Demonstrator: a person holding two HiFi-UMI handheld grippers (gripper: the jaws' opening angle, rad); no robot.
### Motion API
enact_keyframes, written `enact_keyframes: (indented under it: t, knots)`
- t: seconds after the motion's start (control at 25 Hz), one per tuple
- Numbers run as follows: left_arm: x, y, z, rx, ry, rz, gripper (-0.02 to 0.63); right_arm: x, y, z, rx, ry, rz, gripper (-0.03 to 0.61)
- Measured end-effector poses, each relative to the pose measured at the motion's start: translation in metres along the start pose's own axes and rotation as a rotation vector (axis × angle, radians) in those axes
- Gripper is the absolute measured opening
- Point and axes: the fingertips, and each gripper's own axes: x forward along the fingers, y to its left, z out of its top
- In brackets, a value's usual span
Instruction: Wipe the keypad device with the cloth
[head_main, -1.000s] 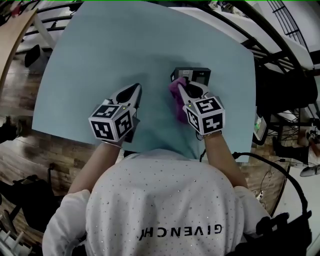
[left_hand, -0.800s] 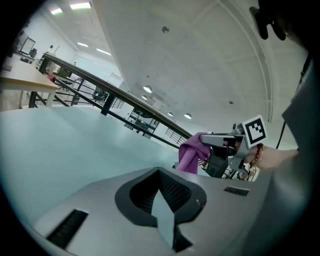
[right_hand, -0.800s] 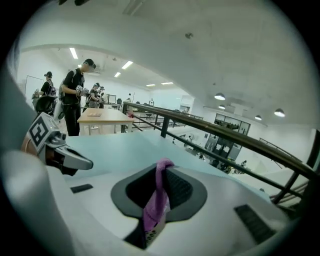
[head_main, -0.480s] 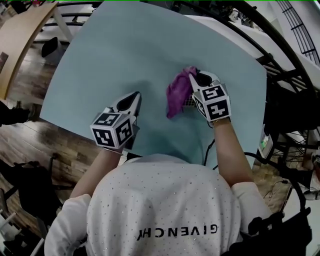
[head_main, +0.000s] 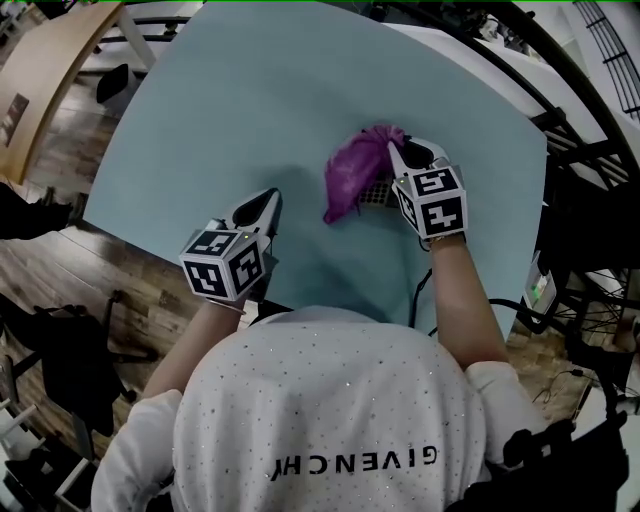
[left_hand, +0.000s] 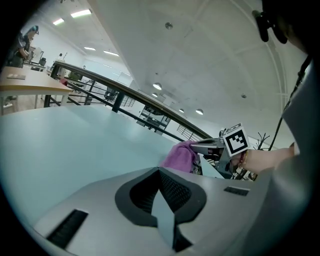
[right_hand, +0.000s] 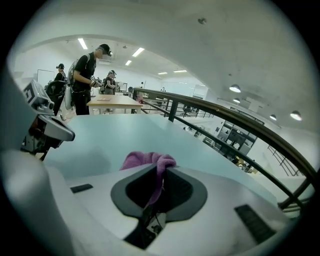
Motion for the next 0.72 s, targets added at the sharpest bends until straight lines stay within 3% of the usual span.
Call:
enact_keyframes:
  t: [0.48,0.72]
  knots:
    - [-0.008,-0.025,-0.010,0.048,0.016,0.030,0.000,-0.018,-0.034,-0.043,0.116,0.014,-0.027,0.040]
    - [0.007,-0.044,-0.008,0.066,0.032,0.040,0.000,-0.024,-0.078,-0.069,0.210,0.027,-0.060,0.040]
